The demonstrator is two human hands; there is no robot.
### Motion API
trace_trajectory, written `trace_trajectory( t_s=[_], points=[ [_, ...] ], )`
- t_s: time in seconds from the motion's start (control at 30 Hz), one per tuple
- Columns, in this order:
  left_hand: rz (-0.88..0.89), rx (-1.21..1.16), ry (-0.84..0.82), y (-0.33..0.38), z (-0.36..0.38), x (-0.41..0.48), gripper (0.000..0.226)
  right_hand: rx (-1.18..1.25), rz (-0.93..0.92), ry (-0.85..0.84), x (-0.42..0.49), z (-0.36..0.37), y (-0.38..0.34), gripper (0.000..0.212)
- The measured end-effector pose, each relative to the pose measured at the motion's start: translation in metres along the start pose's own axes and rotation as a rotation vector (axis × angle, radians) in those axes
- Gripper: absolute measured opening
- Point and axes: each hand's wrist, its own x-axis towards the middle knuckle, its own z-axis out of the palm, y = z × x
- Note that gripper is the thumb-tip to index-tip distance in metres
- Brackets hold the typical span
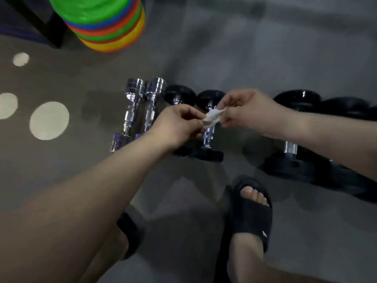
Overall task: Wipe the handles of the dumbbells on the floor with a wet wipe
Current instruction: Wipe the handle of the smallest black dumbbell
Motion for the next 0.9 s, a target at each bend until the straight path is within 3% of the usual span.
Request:
trace_trajectory(
  t_s=[0.1, 0.33, 0.43, 0.6, 0.73, 0.9],
  points=[
    [-0.022, 0.046, 0.027, -0.02, 0.009, 0.014, 0.012, 0.088, 0.042, -0.006, 0.012, 0.005, 0.028, 0.017],
    [-0.083, -0.17, 0.024, -0.039, 0.04, 0.024, 0.037, 0.165, 0.03, 0.034, 0.017, 0.01, 0.065, 0.019],
    [-0.003, 0.076, 0.104, -0.045, 0.033, 0.021, 0.027, 0.17, 0.023, 0.068, 0.019, 0.008, 0.065, 0.018],
    [0.286, 0.574, 0.302, -0.056, 0.012, 0.023, 0.014, 0.253, 0.041, 0.183, 0.022, 0.001, 0.07, 0.019],
    [0.383, 0.824, 0.294, -0.071, 0.009, 0.035, 0.019, 0.235, 0.024, 0.289, 0.026, 0.004, 0.082, 0.018],
    [0.499, 1.183, 0.29, -0.091, 0.014, 0.039, 0.019, -0.004, -0.097, 0.414, 0.034, 0.017, 0.083, 0.011]
  ],
)
